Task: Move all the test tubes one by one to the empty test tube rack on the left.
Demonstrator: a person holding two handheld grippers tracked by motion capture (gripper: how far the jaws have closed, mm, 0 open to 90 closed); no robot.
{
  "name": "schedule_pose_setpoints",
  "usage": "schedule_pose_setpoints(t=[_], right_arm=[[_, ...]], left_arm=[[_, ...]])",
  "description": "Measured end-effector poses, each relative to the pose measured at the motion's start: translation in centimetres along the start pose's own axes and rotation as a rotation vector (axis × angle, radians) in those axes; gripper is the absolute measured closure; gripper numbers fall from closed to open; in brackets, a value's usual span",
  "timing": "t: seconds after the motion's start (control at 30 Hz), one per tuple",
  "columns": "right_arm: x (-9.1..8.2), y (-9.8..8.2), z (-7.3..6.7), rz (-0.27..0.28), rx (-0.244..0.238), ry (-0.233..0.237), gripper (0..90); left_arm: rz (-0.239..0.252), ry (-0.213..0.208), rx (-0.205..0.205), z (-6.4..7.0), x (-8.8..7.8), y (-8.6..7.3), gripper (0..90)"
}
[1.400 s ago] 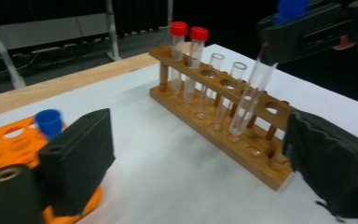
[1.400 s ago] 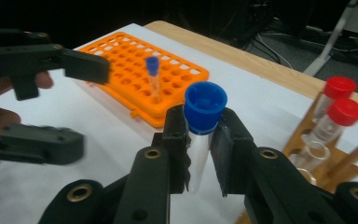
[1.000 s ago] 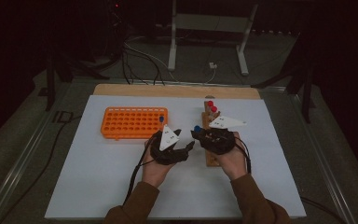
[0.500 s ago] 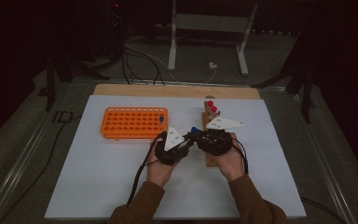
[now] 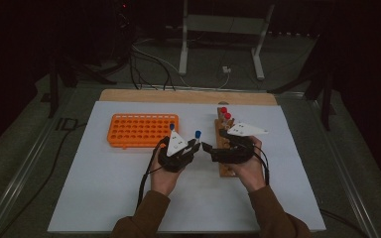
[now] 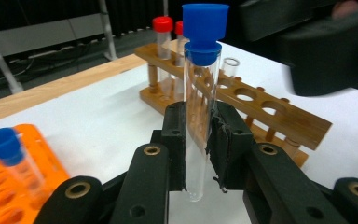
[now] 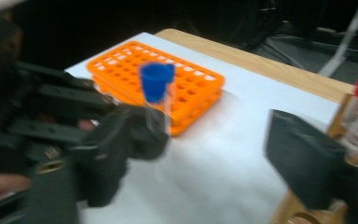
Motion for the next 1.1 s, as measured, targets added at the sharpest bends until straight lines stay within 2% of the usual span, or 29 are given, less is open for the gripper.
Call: schedule_pose_setpoints(t=[0.17, 0.2, 0.3, 0.5, 0.73, 1.1], right_arm=[[-0.2, -0.4, 0.5, 0.002, -0.017, -0.020, 8.8], [-0.3, -0.6, 0.7, 0.005, -0.027, -0.026, 3.5], [-0.5, -1.0, 1.1, 0.005, -0.030, -0.030, 0.4], [-0.8, -1.5, 1.7, 0.012, -0.039, -0.045, 0.2], [-1.6, -2.2, 2.9, 0.020, -0.026, -0.066, 0.2], [-2.4, -2.9, 3.9, 0.030, -0.019, -0.089, 0.3]], left_arm=[[0.001, 0.019, -0.012, -1.1, -0.6, -0.2, 76.8], [0.002, 0.022, -0.012, -1.3, -0.7, -0.2, 76.8], [0.001, 0.032, -0.020, -1.8, -1.0, -0.4, 76.8], [-0.002, 0.047, -0.030, -2.7, -1.5, -0.7, 76.8], [-0.002, 0.064, -0.043, -3.9, -2.1, -1.1, 76.7], [0.001, 0.120, -0.056, -6.5, -3.0, -1.5, 76.8]])
Point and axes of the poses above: each handheld gripper's, and its own axes: x roughly forward along the jaws, y roughly out of its top, z roughly to its right, the point moved 10 cm from there along x, roughly forward along the jaws, and after that the axes turned 12 degrees about x, right-handed, at the moved point
